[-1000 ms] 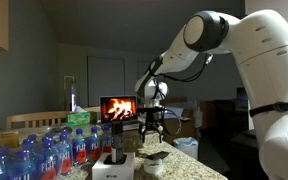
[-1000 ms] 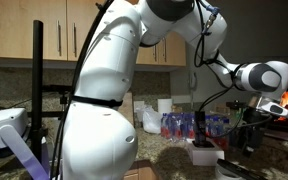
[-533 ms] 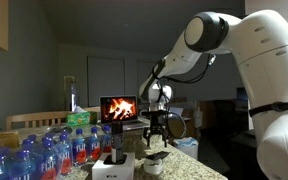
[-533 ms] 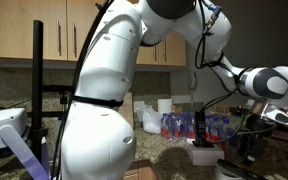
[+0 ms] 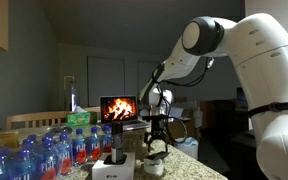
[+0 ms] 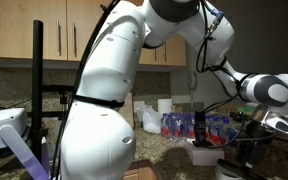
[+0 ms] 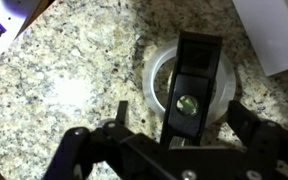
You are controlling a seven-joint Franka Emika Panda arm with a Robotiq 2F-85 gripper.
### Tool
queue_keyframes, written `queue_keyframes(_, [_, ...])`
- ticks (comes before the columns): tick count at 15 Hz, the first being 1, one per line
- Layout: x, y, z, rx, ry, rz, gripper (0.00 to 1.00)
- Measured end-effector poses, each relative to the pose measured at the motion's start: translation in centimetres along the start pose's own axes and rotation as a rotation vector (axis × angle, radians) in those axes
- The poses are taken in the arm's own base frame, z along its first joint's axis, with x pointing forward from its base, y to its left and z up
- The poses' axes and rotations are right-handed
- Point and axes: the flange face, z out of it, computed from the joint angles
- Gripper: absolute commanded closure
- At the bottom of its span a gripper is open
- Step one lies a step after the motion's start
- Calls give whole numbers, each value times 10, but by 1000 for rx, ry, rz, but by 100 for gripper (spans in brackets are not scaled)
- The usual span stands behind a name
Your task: Pick up the bottle and remote, then put them on the box
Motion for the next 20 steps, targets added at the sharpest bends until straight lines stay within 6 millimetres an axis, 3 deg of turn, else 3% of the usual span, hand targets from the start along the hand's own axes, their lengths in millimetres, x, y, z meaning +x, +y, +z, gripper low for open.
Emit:
queue_keyframes(6, [18,-10,14,8,-29,-18,0])
queue_keyframes(13, [34,-24,2,23,0,-20,0])
queue_keyframes(20, [41,-22,7,21,-25,-6,0])
